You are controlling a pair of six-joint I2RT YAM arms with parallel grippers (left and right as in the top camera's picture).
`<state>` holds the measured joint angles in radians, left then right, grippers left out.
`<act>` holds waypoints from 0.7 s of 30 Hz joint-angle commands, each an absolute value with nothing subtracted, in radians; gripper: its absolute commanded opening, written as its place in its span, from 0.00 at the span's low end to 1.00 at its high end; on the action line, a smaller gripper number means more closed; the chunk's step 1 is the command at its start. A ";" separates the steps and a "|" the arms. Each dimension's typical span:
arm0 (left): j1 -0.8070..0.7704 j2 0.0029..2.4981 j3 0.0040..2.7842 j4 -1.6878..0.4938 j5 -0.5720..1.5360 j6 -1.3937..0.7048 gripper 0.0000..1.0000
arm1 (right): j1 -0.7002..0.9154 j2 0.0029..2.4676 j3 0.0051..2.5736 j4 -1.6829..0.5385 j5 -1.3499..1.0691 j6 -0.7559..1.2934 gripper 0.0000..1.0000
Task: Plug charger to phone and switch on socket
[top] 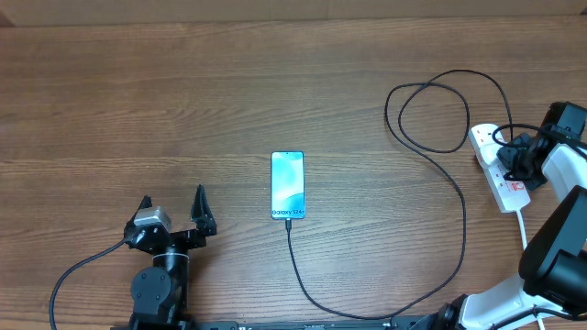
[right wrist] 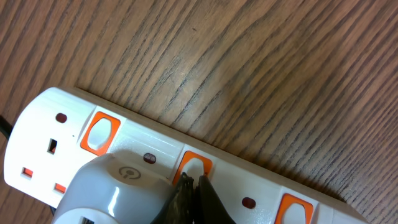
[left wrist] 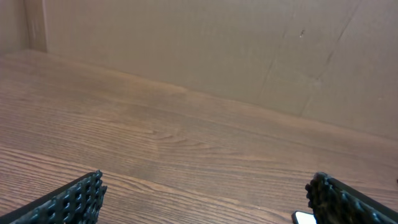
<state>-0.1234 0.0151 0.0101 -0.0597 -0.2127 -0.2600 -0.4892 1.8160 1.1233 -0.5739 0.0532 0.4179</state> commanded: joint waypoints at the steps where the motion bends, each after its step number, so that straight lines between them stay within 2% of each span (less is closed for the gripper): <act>1: -0.118 0.007 0.005 -0.057 -0.203 -0.266 1.00 | -0.471 1.830 1.118 -0.568 0.023 0.414 0.04; 21: -0.118 0.007 0.005 -0.057 -0.203 -0.266 1.00 | -0.471 1.865 1.118 -0.616 -0.017 0.414 0.04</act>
<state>-0.1234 0.0151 0.0101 -0.0593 -0.2127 -0.2600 -0.4892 1.8206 1.1259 -0.5995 0.0399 0.4179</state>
